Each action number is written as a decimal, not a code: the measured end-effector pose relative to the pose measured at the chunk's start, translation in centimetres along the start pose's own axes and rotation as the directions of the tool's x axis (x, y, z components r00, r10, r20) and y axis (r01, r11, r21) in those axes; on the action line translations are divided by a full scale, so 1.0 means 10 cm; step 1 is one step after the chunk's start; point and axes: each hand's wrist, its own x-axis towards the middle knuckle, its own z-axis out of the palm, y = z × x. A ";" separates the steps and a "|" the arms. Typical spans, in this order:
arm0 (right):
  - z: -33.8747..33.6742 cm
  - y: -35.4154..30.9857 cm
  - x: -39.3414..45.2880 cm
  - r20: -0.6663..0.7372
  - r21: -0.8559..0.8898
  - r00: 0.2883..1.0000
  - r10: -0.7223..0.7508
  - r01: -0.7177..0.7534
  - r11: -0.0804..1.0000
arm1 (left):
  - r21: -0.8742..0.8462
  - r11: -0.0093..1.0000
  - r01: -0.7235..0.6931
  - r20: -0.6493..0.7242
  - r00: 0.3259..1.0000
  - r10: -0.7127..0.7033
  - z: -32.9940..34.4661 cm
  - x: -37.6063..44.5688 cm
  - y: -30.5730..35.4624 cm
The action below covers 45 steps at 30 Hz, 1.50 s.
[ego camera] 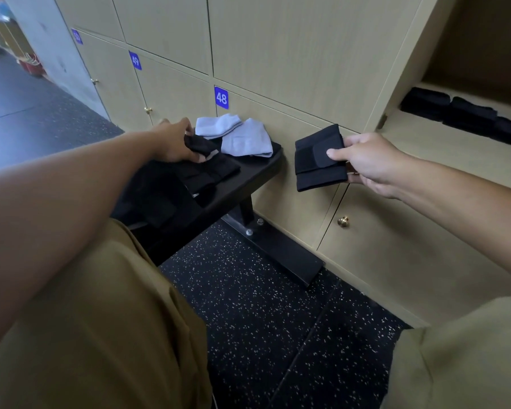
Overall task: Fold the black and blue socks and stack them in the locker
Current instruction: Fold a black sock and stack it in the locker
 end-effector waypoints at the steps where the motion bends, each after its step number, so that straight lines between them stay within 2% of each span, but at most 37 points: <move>1: -0.01 0.00 -0.01 -0.004 0.000 1.000 0.002 -0.002 1.000 | 0.003 1.000 0.007 -0.032 0.999 -0.007 -0.01 0.00 0.00; 3: -0.04 0.01 -0.03 -0.009 -0.012 1.000 0.002 -0.002 1.000 | -0.025 0.999 0.020 -0.086 0.996 -0.022 -0.05 0.00 -0.01; 7: -0.09 0.03 -0.10 -0.011 -0.025 1.000 -0.001 0.001 1.000 | -0.107 0.991 0.075 -0.108 0.990 -0.087 -0.11 -0.02 0.01; 11: -0.15 0.02 -0.14 -0.024 -0.016 1.000 -0.005 0.004 1.000 | -0.132 0.990 0.048 -0.123 0.990 -0.064 -0.15 -0.04 0.09; 15: -0.20 0.00 -0.18 -0.036 0.009 0.999 -0.015 0.016 1.000 | -0.136 0.991 0.005 -0.203 0.979 -0.033 -0.21 -0.08 0.14; 23: -0.35 -0.03 -0.28 -0.063 0.080 0.997 -0.054 0.059 0.995 | -0.255 0.961 -0.111 -0.479 0.877 -0.026 -0.42 -0.27 0.34; 26: -0.43 -0.04 -0.32 -0.077 0.096 0.994 -0.072 0.079 0.992 | -0.306 0.934 -0.186 -0.519 0.855 0.000 -0.46 -0.38 0.52; 36: -0.73 -0.07 -0.40 -0.174 0.105 0.980 -0.096 0.115 0.988 | -0.346 0.876 -0.337 -0.367 0.908 0.204 -0.41 -0.69 1.27; 45: -1.04 0.08 -0.42 -0.272 0.148 0.962 -0.031 0.074 0.986 | -0.358 0.803 -0.476 -0.267 0.877 0.401 -0.15 -0.64 1.81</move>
